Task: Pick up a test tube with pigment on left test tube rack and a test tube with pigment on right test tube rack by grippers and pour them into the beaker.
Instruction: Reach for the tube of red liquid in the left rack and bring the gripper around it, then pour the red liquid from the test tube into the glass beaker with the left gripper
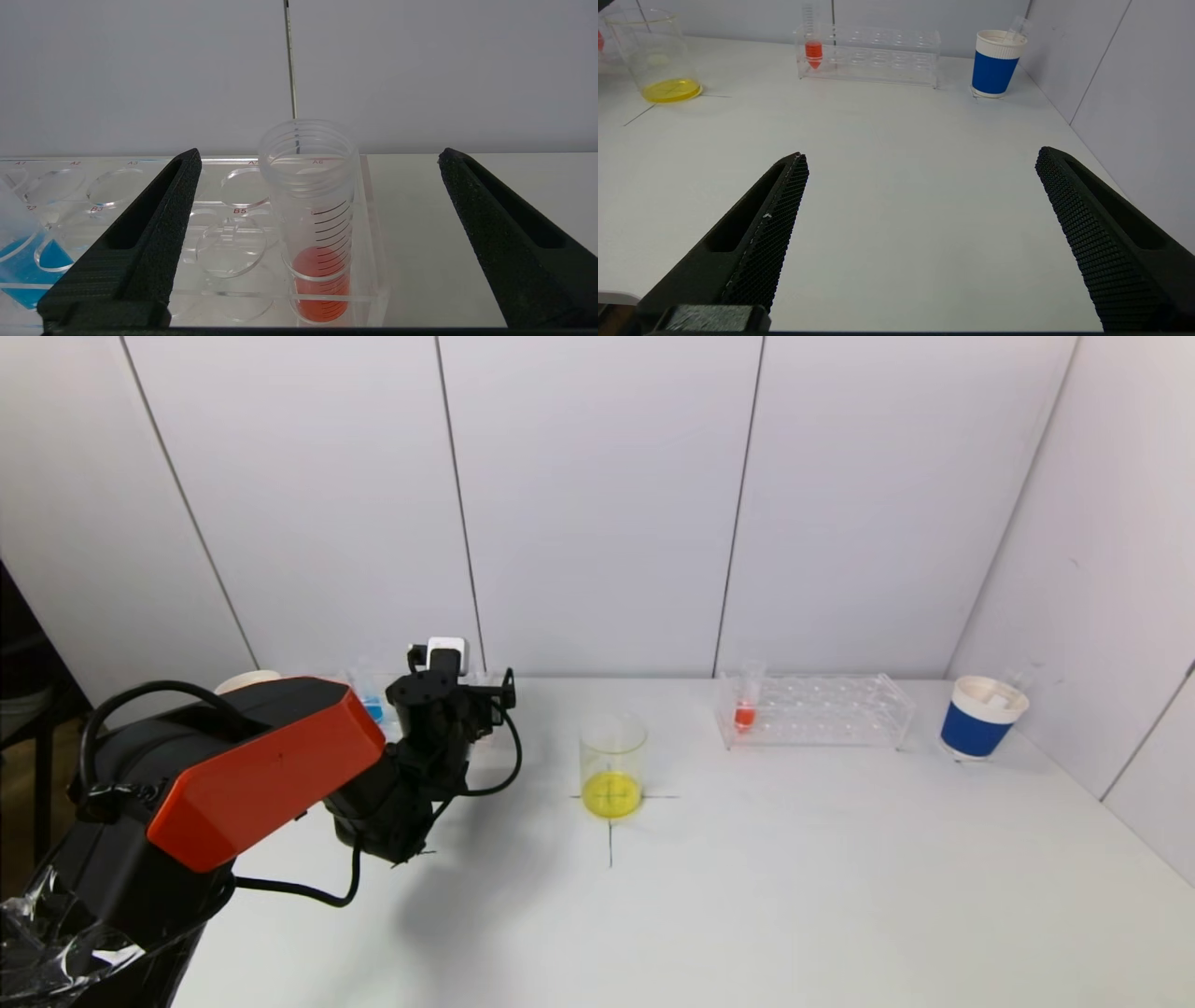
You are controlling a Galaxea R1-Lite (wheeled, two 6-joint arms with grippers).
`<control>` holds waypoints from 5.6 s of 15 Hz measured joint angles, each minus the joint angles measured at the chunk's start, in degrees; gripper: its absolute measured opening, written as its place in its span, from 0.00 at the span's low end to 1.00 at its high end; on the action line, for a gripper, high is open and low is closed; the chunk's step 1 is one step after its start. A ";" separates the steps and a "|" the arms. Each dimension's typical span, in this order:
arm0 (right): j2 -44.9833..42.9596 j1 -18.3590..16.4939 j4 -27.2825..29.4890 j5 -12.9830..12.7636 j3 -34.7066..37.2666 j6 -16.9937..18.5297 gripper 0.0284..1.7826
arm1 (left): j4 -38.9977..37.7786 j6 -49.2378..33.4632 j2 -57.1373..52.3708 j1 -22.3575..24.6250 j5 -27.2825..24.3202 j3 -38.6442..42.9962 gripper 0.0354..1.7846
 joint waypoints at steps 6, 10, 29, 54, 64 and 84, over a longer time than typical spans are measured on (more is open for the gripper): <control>0.00 0.00 0.00 -0.02 0.00 0.01 0.99 | -0.11 -0.05 0.59 0.07 -0.02 -0.16 0.99; 0.00 0.00 -0.02 0.00 0.00 0.00 0.99 | -0.09 -0.05 0.85 0.05 -0.02 -0.20 0.99; 0.00 0.00 -0.02 -0.02 0.00 0.00 0.99 | -0.06 -0.02 0.89 0.11 0.02 -0.38 0.25; 0.00 0.00 -0.02 0.00 0.00 0.00 0.99 | 1.56 -0.07 -3.99 0.11 0.38 -0.27 0.24; 0.00 0.00 -0.02 0.00 0.00 0.00 0.99 | 7.94 -0.02 -11.82 0.11 0.27 -1.13 0.24; 0.00 0.00 0.00 0.00 0.00 0.00 0.99 | 45.92 2.63 -25.91 -5.33 -17.23 -17.55 0.24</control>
